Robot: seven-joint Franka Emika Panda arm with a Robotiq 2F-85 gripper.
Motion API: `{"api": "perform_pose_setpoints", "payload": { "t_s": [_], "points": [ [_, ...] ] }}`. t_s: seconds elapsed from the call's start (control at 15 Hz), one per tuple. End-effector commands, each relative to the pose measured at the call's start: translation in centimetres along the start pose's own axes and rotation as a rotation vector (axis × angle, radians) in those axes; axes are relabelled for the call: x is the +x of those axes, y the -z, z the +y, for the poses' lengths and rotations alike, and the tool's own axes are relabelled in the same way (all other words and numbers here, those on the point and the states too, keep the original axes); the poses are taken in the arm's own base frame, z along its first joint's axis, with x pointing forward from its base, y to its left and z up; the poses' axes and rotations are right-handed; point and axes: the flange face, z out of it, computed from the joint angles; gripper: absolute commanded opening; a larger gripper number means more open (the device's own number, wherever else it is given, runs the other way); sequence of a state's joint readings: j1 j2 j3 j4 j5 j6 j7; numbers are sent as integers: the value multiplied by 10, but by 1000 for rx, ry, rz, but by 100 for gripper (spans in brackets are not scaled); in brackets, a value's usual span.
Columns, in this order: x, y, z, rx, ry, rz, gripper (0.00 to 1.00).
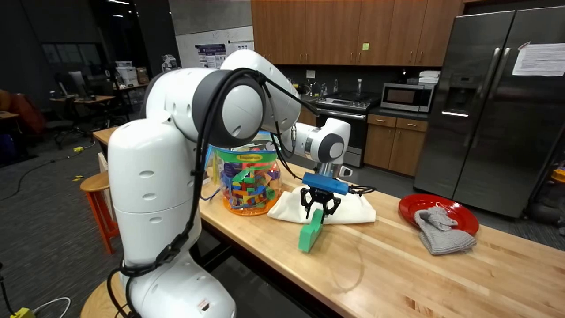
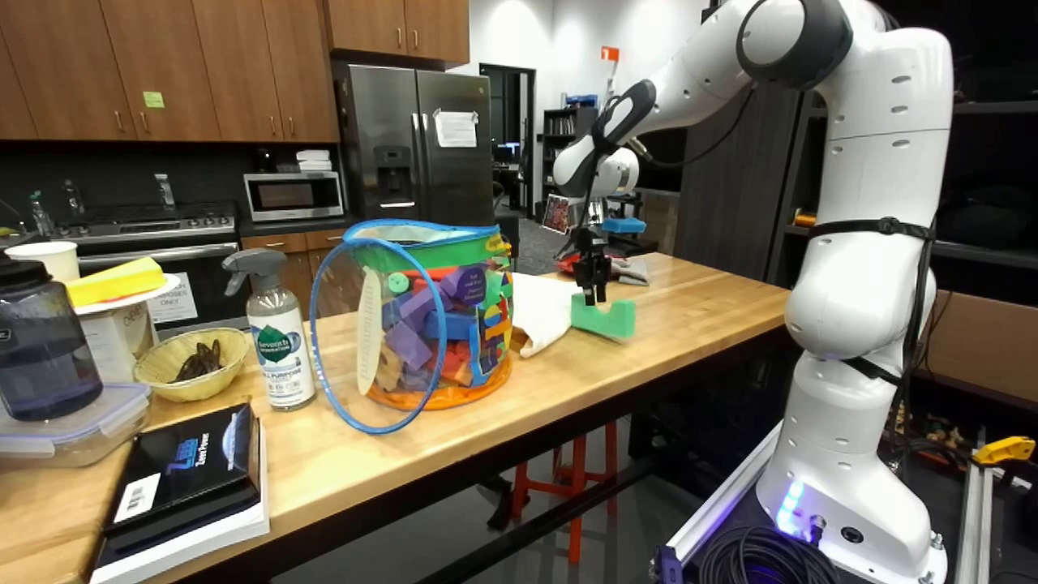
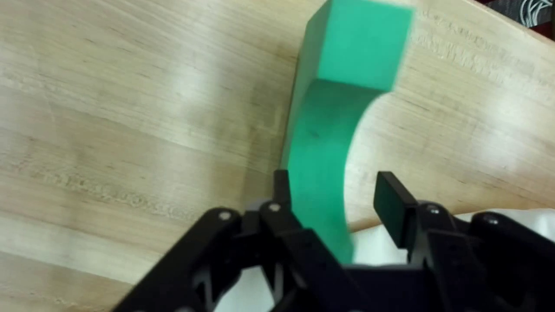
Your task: Remove the green block from the toy bag
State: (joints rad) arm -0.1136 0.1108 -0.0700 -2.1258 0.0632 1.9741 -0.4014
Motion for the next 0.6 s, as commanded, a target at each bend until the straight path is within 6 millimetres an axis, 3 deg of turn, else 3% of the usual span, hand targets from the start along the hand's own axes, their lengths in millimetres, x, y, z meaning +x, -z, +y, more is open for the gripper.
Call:
{"api": "perform_pose_setpoints", "payload": {
  "t_s": [0.0, 0.13, 0.53],
  "points": [
    [0, 0, 0, 0, 0, 0, 60],
    [1, 0, 0, 0, 0, 0, 68],
    [1, 0, 0, -1, 0, 0, 68]
  ]
}}
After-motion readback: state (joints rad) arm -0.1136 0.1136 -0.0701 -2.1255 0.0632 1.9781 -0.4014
